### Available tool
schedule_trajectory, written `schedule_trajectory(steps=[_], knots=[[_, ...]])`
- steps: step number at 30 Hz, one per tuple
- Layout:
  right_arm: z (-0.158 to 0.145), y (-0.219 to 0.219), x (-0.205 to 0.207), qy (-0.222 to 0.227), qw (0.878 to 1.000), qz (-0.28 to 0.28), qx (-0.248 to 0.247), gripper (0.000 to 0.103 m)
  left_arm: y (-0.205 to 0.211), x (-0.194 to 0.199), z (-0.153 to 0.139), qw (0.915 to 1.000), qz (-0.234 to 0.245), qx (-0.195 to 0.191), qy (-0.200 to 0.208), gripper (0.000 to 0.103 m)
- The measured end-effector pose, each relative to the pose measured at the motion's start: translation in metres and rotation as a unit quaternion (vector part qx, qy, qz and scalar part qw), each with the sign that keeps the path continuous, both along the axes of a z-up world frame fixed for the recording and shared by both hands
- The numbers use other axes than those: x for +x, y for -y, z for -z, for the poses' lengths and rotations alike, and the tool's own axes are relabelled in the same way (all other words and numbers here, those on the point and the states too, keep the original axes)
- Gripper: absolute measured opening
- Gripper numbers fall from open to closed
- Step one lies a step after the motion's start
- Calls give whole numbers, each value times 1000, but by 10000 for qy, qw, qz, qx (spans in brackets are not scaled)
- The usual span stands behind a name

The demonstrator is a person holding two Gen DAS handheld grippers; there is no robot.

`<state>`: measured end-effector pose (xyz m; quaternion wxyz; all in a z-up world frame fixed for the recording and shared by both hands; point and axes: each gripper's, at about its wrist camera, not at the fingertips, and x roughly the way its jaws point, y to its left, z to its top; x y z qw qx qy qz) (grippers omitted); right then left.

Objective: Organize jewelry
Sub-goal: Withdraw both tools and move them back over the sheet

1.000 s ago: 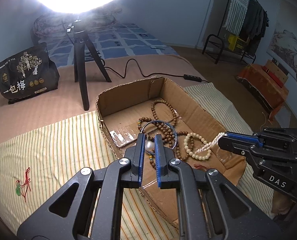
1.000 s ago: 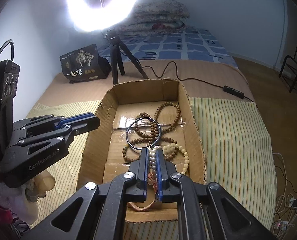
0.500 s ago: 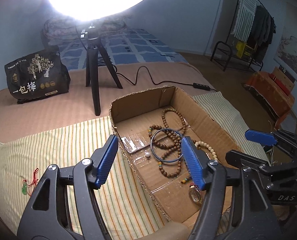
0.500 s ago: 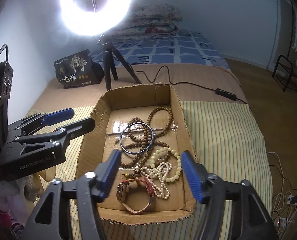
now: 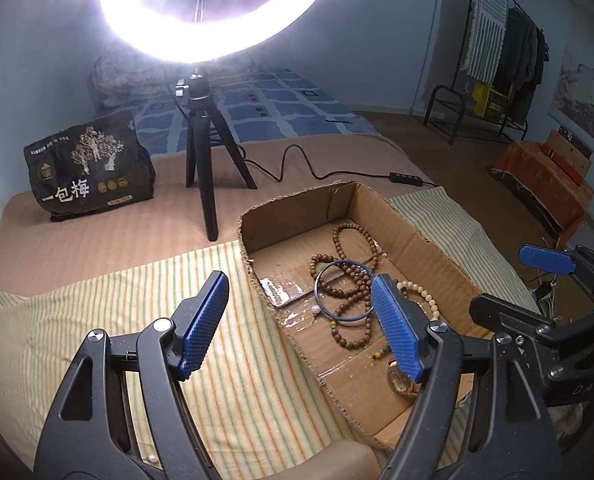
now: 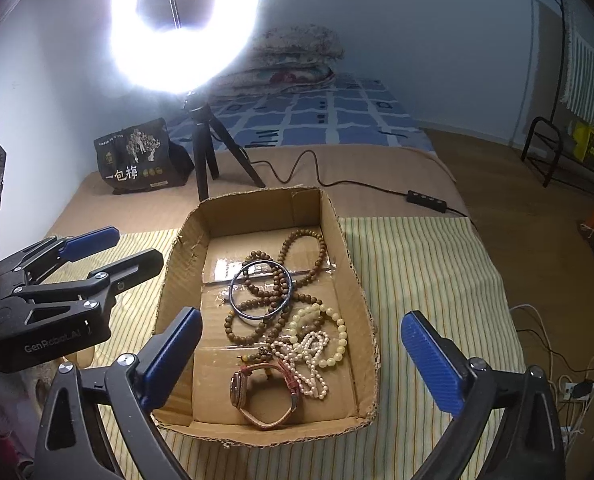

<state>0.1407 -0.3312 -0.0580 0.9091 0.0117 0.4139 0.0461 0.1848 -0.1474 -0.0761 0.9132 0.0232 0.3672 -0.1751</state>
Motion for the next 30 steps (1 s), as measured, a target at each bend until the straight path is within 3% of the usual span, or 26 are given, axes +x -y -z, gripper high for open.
schedule_trajectory(steps=[17,26,30], knots=[[-14,-56,-11,205,9989,-399,-98,102,-71,-17,-14,9993,-346,-5,142,76],[-18,-110,-15,474,9959,-753,-188,102,-117,-28,-20,9979,-574,-38,293,76],[-13,-129,-18,498,9944,-915,-177,102,-138,-29,-18,9978,-539,167,338,76]])
